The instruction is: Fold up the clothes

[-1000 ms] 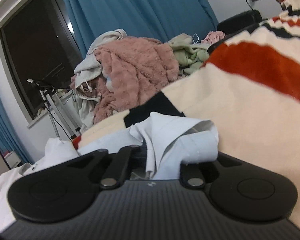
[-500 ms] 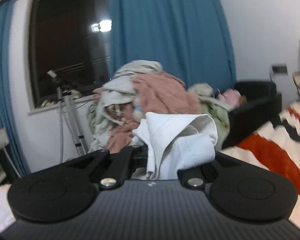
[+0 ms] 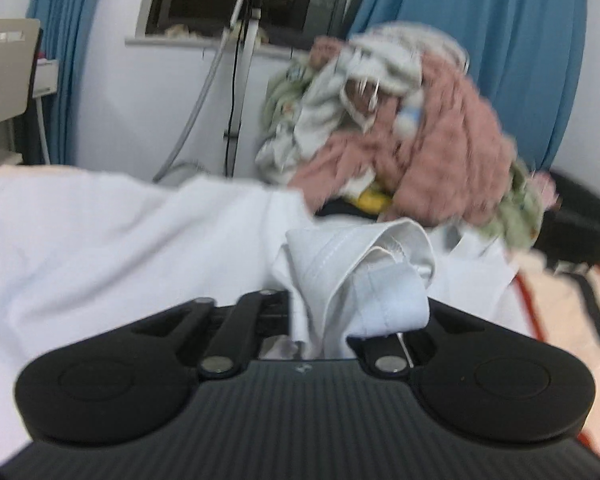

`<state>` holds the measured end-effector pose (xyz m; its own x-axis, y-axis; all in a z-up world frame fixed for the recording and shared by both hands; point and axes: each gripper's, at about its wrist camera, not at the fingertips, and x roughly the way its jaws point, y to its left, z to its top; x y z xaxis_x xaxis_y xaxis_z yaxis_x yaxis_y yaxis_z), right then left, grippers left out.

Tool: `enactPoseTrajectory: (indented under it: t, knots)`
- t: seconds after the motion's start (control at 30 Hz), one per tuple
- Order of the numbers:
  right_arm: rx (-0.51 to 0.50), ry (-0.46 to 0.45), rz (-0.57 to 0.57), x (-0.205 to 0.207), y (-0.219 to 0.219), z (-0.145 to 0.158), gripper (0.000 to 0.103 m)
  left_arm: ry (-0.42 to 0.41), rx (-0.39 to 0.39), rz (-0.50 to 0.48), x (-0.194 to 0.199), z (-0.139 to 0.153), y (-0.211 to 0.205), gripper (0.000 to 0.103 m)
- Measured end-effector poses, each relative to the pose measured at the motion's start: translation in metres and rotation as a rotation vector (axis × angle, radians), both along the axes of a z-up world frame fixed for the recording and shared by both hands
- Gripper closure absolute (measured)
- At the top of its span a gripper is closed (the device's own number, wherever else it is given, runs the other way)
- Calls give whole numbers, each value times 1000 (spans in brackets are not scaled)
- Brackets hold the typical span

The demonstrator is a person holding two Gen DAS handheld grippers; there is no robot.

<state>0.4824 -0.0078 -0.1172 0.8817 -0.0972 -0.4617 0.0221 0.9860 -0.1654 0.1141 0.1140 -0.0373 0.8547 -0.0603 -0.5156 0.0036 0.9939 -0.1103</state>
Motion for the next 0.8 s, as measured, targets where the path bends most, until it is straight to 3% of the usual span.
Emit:
enactPoseTrajectory:
  t: [0.03, 0.07, 0.1, 0.2, 0.4, 0.63, 0.8]
  knots:
    - [30, 26, 13, 3, -4, -1, 57, 5, -4, 8, 4, -3, 2, 0]
    - [60, 42, 27, 3, -7, 0, 34, 11, -9, 15, 8, -5, 5, 0]
    - [90, 58, 42, 3, -10, 2, 19, 20, -4, 27, 11, -8, 6, 0]
    - [155, 105, 101, -7, -17, 16, 19, 29, -17, 33, 15, -10, 9, 0]
    - [265, 12, 168, -88, -37, 80, 19, -19, 10, 32, -1, 3, 2, 0]
    - [336, -103, 198, -246, -91, 137, 19, -38, -15, 10, -29, 20, -15, 0]
    - [434, -106, 146, -366, -144, 135, 19, -31, -37, -24, -56, 28, -36, 0]
